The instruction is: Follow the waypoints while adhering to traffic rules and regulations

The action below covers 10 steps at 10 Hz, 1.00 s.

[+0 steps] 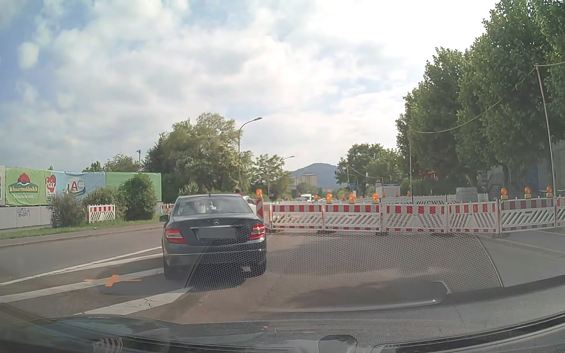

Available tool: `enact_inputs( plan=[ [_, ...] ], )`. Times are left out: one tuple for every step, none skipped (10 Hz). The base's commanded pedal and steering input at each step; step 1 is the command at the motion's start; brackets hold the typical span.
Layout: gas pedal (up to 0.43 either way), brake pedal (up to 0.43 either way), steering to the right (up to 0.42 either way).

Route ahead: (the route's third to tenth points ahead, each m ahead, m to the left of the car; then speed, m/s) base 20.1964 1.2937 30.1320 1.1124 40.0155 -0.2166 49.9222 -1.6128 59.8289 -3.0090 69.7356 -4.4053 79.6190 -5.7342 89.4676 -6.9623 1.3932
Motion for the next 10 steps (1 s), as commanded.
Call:
enact_inputs(
  plan=[
    [0.248,0.0,-0.235],
    [0.248,0.0,-0.239],
    [0.26,0.0,-0.246],
    [0.268,0.0,-0.253],
    [0.268,0.0,-0.261],
    [0.268,0.0,-0.265],
    [0.268,0.0,-0.265],
    [0.268,0.0,-0.265],
    [0.268,0.0,-0.265],
    [0.268,0.0,-0.264]
  ],
)
